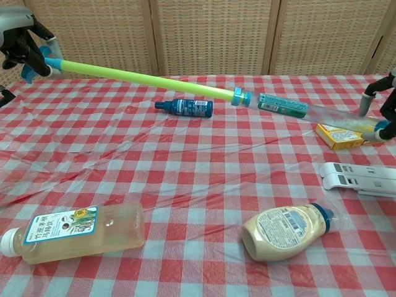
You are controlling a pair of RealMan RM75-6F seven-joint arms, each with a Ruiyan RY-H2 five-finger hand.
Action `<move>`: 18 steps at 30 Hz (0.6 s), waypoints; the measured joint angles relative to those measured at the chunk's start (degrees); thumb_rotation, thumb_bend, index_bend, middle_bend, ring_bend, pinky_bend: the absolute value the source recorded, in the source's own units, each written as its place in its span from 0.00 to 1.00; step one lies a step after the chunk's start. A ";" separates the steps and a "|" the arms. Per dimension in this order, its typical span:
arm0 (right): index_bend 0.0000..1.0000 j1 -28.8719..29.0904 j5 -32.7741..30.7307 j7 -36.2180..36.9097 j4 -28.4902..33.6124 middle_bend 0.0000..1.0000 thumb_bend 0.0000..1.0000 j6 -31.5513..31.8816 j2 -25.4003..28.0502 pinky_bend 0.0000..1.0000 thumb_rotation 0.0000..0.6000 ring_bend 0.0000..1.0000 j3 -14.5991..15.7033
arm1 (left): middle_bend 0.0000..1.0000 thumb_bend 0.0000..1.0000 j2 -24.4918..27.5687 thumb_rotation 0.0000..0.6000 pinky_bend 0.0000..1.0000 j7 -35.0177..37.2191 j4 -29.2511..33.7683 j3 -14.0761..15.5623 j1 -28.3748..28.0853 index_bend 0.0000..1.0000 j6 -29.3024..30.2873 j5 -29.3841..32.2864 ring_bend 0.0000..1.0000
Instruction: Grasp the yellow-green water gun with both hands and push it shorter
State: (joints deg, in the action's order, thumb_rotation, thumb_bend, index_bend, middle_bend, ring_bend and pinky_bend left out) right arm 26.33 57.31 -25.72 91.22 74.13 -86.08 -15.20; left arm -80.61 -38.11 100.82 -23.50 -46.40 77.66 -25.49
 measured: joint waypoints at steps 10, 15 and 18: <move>0.61 0.76 0.54 -0.91 0.29 1.00 0.41 0.84 -0.37 0.65 1.00 1.00 -0.72 | 0.95 0.69 0.72 1.00 0.79 0.09 0.91 0.61 0.33 0.85 -0.51 0.00 0.89; 0.63 1.97 -0.05 -2.20 0.64 1.00 0.43 0.75 -0.56 0.65 1.00 1.00 -1.85 | 0.95 0.69 1.22 1.00 0.79 -0.13 1.85 1.30 0.52 0.85 -1.04 0.10 0.89; 0.63 2.50 -0.36 -3.40 1.13 1.00 0.43 0.81 -0.75 0.65 1.00 1.00 -2.12 | 0.95 0.69 1.58 1.00 0.79 -0.31 2.29 1.70 0.60 0.85 -1.42 0.24 0.89</move>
State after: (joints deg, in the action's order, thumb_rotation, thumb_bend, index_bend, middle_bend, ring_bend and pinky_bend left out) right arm 28.84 56.95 -29.12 92.35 74.93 -86.82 -17.32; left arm -79.03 -38.42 103.11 -21.80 -45.80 76.24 -25.25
